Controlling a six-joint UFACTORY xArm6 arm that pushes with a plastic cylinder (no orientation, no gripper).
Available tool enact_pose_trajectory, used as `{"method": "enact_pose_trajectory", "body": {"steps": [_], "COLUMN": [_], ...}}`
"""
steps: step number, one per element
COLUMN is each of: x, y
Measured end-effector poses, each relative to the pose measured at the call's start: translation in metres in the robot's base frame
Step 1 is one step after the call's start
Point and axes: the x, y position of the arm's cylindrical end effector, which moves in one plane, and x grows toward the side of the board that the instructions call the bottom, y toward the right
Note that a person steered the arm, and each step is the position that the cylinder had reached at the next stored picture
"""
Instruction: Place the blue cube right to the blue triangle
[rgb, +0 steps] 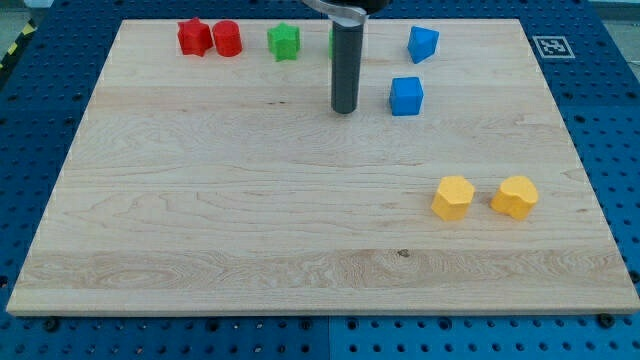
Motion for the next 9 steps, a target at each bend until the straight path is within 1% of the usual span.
{"method": "enact_pose_trajectory", "body": {"steps": [2, 3, 5, 6, 7, 9], "x": [0.0, -0.002, -0.025, -0.01, -0.004, -0.019], "y": [0.077, 0.107, 0.117, 0.119, 0.129, 0.141]}}
